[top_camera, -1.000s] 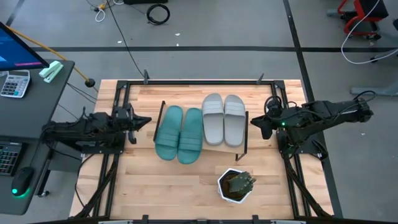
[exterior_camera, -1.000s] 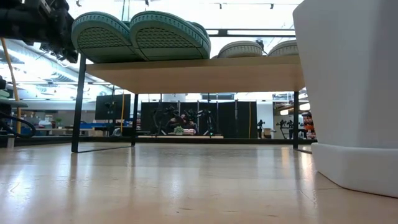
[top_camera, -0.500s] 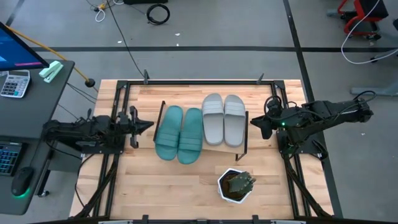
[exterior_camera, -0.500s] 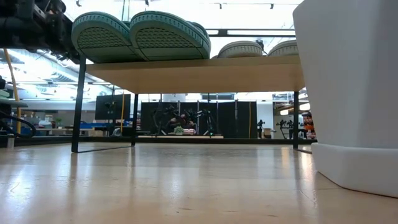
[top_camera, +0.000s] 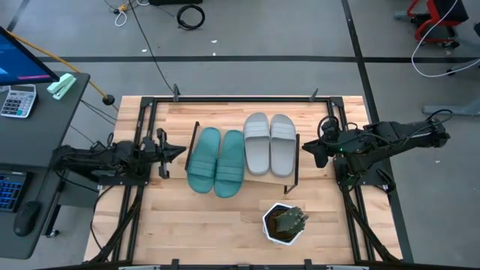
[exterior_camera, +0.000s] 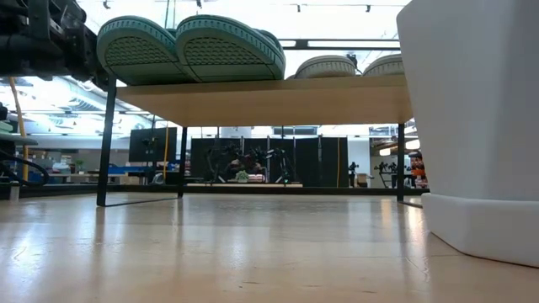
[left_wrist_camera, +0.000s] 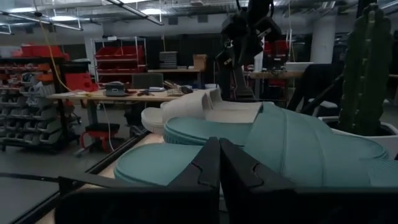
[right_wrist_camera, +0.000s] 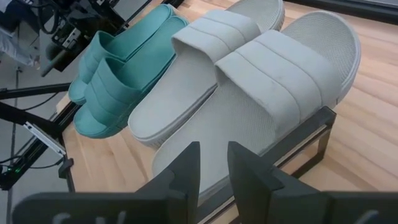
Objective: Pick and place slides into the shelf
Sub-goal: Return to Home Position
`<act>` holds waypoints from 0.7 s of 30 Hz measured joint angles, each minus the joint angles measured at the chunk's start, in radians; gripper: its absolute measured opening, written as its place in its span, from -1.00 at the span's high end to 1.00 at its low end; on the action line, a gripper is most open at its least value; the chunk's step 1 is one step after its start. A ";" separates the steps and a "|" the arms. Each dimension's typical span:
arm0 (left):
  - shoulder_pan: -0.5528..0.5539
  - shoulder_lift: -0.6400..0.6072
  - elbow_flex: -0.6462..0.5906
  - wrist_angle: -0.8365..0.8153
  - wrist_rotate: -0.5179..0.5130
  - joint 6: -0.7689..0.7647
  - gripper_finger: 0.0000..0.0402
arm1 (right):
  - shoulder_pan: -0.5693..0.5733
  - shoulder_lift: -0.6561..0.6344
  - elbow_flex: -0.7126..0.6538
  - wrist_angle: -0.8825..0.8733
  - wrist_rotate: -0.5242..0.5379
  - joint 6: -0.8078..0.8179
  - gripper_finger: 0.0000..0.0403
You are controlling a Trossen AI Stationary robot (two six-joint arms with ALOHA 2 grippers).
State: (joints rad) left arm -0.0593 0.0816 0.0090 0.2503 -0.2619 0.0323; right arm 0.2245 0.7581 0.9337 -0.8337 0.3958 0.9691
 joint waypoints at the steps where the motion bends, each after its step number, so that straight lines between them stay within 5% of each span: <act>1: 0.000 0.000 0.000 0.000 0.002 0.000 0.95 | 0.000 0.001 0.000 -0.001 0.000 0.000 0.56; 12: 0.000 0.001 0.000 -0.001 0.024 -0.095 0.89 | 0.000 -0.001 0.001 -0.056 0.000 -0.050 0.58; 21: 0.000 0.001 0.000 -0.001 0.023 -0.178 0.80 | 0.051 -0.070 -0.066 -0.048 0.039 -0.048 0.89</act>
State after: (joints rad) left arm -0.0593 0.0826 0.0090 0.2493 -0.2386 -0.1456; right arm 0.2759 0.6880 0.8672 -0.8821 0.4349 0.9214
